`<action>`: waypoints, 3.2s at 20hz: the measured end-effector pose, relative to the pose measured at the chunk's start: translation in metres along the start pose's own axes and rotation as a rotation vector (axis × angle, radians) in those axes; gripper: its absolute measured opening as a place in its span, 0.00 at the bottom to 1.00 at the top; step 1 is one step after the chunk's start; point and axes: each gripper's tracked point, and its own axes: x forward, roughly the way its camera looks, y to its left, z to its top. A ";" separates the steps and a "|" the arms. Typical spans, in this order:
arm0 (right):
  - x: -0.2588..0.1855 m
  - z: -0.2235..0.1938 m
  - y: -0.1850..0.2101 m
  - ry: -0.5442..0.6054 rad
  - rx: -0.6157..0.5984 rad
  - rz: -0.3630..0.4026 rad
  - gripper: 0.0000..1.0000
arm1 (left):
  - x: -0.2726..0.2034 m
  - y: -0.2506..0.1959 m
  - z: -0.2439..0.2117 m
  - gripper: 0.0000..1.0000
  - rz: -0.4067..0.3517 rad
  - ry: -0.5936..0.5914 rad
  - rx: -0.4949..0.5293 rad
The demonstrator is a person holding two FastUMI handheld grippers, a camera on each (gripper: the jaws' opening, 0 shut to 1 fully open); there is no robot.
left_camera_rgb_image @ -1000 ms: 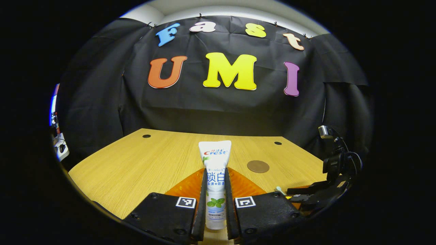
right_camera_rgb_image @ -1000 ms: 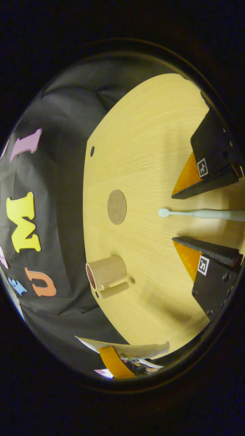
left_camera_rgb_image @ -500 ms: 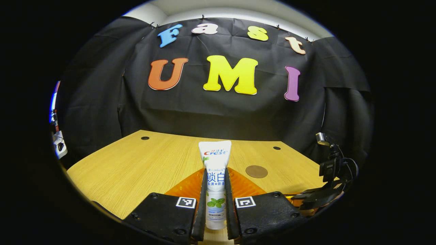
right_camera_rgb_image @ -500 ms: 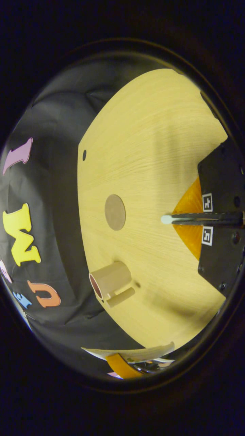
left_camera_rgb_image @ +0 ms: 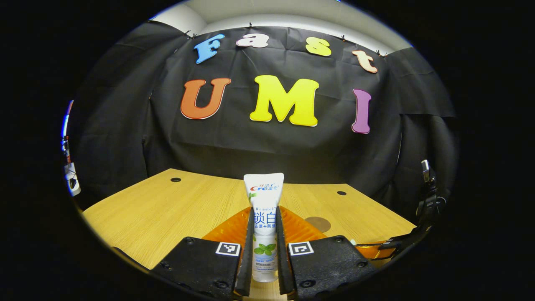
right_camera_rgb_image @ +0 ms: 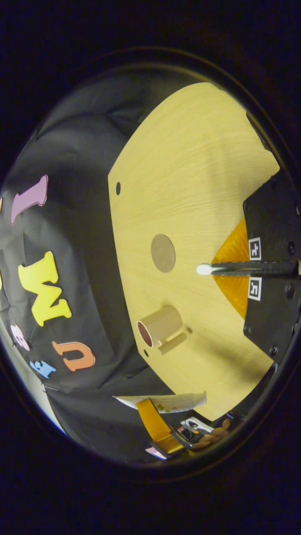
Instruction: Put the toothbrush and toothpaste on the desktop into the cup, then pick up the cup and place it on the coaster on the desktop.
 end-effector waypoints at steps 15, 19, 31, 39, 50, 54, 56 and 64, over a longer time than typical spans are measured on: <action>-0.034 0.035 0.018 -0.123 -0.059 0.070 0.00 | 0.097 0.001 0.052 0.28 -0.012 -0.122 -0.002; -0.036 0.035 0.017 -0.125 -0.058 0.070 0.00 | 0.118 -0.008 0.054 0.28 -0.029 -0.140 -0.005; -0.036 0.034 0.016 -0.128 -0.058 0.062 0.00 | 0.154 0.002 0.025 0.32 -0.006 -0.088 -0.015; -0.036 0.032 0.016 -0.124 -0.054 0.062 0.00 | 0.158 0.008 0.017 0.41 -0.002 -0.067 -0.016; -0.034 0.033 0.018 -0.126 -0.076 0.084 0.00 | 0.142 0.023 0.028 0.91 0.050 -0.102 0.036; -0.024 0.050 0.046 -0.146 -0.112 0.117 0.00 | 0.125 0.034 0.039 0.92 0.060 -0.122 0.052; -0.022 0.061 0.065 -0.172 -0.147 0.148 0.00 | 0.116 0.042 0.041 0.92 0.067 -0.125 0.053; -0.007 0.140 0.143 -0.372 -0.277 0.250 0.00 | 0.081 0.083 0.046 0.92 0.114 -0.144 0.081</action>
